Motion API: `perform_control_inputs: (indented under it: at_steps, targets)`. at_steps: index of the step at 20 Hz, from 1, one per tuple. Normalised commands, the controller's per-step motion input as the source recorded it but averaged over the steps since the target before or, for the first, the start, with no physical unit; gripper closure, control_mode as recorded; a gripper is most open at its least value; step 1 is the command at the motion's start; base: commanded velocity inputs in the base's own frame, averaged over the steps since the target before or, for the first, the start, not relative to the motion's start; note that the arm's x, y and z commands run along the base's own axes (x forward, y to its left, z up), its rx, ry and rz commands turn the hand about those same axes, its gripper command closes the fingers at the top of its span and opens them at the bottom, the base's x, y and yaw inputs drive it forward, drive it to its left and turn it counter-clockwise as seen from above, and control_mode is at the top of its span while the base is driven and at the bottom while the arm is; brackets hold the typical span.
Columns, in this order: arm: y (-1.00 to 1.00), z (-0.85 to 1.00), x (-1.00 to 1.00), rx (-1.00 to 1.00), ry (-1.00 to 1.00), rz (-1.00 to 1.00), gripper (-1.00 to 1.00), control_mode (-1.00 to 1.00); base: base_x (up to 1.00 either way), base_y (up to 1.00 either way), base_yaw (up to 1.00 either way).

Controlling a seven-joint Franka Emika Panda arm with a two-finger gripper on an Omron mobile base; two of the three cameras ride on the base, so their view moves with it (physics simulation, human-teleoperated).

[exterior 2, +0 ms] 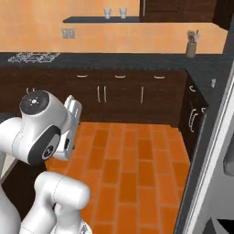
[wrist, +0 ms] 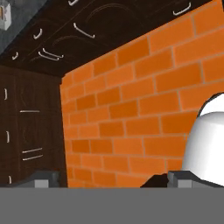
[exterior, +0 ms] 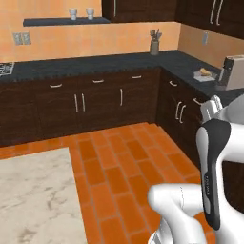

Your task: Take the meat container that has the fish and place it on the second highest rack of the freezer. Then take the vegetable container that has the sweet potato and squash and place it on the highest rack of the freezer.

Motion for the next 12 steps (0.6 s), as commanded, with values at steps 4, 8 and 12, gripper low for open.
perform_control_inputs:
  at_steps: [4,8,12]
  targets:
    - [0.00,0.00,0.00,0.00,0.00,0.00,-1.00,1.00,1.00,0.00,-0.02]
    - [0.00,0.00,0.00,0.00,0.00,0.00,-1.00,1.00,1.00,0.28,-0.20]
    - [0.00,0.00,0.00,0.00,0.00,0.00,-1.00,1.00,1.00,0.61,-0.67]
